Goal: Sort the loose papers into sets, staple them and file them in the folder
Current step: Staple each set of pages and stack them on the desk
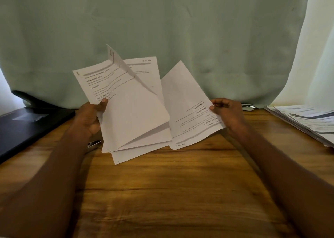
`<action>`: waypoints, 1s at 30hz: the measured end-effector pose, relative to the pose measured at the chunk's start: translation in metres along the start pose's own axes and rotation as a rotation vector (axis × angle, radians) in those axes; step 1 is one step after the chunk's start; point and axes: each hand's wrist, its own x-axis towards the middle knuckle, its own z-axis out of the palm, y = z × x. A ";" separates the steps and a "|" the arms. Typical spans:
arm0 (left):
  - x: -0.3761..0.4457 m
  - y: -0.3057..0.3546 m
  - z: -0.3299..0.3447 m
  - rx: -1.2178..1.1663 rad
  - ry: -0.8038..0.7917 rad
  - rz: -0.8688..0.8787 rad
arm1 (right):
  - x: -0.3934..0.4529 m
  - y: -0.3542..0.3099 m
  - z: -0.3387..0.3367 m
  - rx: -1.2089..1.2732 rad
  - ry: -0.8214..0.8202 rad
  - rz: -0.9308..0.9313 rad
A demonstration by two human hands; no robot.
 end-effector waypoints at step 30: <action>-0.034 -0.012 0.070 0.823 -0.739 -0.032 | 0.002 -0.009 -0.006 -0.131 -0.681 0.061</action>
